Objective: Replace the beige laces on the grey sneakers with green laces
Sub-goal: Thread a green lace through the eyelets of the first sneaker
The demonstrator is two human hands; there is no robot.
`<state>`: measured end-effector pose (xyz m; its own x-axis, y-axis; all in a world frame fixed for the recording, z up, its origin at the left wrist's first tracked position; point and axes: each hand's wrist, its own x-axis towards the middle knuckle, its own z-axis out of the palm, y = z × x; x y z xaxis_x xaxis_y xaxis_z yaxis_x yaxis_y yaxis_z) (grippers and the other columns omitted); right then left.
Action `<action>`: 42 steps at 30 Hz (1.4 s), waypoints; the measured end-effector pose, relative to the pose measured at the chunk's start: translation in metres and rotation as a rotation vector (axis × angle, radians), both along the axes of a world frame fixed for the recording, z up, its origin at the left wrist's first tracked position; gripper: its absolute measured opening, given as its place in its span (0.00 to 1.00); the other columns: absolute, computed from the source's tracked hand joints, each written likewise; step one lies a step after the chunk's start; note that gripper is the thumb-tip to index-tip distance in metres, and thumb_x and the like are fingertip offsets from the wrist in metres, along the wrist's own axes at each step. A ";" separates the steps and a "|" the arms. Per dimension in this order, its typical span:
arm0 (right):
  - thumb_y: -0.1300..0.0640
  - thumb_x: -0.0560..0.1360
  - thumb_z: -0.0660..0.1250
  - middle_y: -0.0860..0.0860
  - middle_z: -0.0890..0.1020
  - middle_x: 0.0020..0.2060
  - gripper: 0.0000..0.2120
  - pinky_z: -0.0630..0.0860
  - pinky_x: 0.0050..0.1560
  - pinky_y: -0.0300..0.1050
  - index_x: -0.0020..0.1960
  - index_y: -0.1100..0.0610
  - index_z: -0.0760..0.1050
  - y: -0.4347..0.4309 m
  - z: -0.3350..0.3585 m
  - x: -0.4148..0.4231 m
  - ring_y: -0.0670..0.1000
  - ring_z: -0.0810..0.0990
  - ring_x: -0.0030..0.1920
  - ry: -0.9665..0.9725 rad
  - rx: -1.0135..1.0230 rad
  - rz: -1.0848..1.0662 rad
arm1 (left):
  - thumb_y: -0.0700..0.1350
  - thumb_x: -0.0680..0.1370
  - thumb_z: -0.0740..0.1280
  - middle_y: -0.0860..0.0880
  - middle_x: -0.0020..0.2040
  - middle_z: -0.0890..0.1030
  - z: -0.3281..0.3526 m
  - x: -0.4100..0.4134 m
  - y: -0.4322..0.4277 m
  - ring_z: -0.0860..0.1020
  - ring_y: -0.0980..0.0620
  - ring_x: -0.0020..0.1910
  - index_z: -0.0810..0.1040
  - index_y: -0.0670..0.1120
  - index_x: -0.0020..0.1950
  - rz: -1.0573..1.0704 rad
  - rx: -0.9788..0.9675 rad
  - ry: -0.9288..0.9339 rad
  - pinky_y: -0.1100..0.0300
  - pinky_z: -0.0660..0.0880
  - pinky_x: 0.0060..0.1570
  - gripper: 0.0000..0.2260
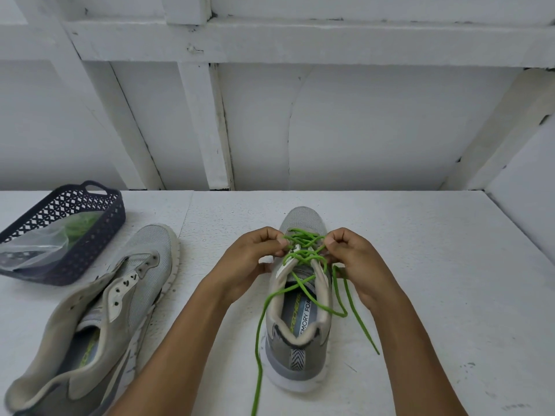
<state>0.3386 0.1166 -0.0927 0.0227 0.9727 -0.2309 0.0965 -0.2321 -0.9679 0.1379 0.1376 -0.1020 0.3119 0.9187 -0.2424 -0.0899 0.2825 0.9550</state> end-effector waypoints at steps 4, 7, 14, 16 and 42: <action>0.59 0.75 0.72 0.47 0.81 0.42 0.03 0.75 0.43 0.36 0.45 0.53 0.78 -0.004 0.009 0.003 0.43 0.79 0.41 -0.163 0.166 0.021 | 0.41 0.73 0.74 0.51 0.40 0.79 0.009 -0.004 0.001 0.77 0.53 0.40 0.77 0.45 0.47 -0.002 0.183 0.178 0.56 0.73 0.41 0.07; 0.56 0.73 0.74 0.45 0.83 0.42 0.03 0.76 0.50 0.40 0.40 0.50 0.83 -0.003 0.017 0.002 0.45 0.81 0.45 -0.319 0.201 0.107 | 0.43 0.74 0.74 0.44 0.38 0.80 0.020 -0.001 0.000 0.75 0.55 0.37 0.82 0.42 0.45 -0.102 0.308 0.342 0.60 0.72 0.41 0.05; 0.58 0.71 0.75 0.53 0.86 0.39 0.02 0.79 0.55 0.52 0.40 0.54 0.86 0.006 0.029 0.003 0.53 0.84 0.47 -0.360 0.056 0.217 | 0.48 0.75 0.74 0.52 0.37 0.84 0.035 0.000 0.014 0.75 0.56 0.34 0.86 0.50 0.44 -0.267 0.356 0.600 0.60 0.72 0.37 0.03; 0.59 0.70 0.74 0.55 0.86 0.38 0.02 0.79 0.54 0.53 0.39 0.56 0.85 0.010 0.030 -0.001 0.55 0.84 0.47 -0.391 0.027 0.197 | 0.47 0.75 0.74 0.52 0.35 0.82 0.039 0.004 0.016 0.72 0.58 0.31 0.86 0.50 0.43 -0.300 0.366 0.674 0.63 0.70 0.34 0.03; 0.55 0.81 0.63 0.47 0.79 0.57 0.05 0.76 0.60 0.49 0.49 0.52 0.77 -0.004 0.008 0.009 0.43 0.77 0.56 -0.177 0.135 0.119 | 0.38 0.81 0.64 0.48 0.40 0.77 0.026 -0.010 0.000 0.75 0.52 0.41 0.76 0.45 0.45 -0.149 0.121 0.244 0.58 0.74 0.37 0.05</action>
<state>0.3475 0.1121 -0.0851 -0.0653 0.9927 -0.1010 0.2858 -0.0784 -0.9551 0.1280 0.1379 -0.0759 0.3912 0.8940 -0.2183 0.1802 0.1582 0.9708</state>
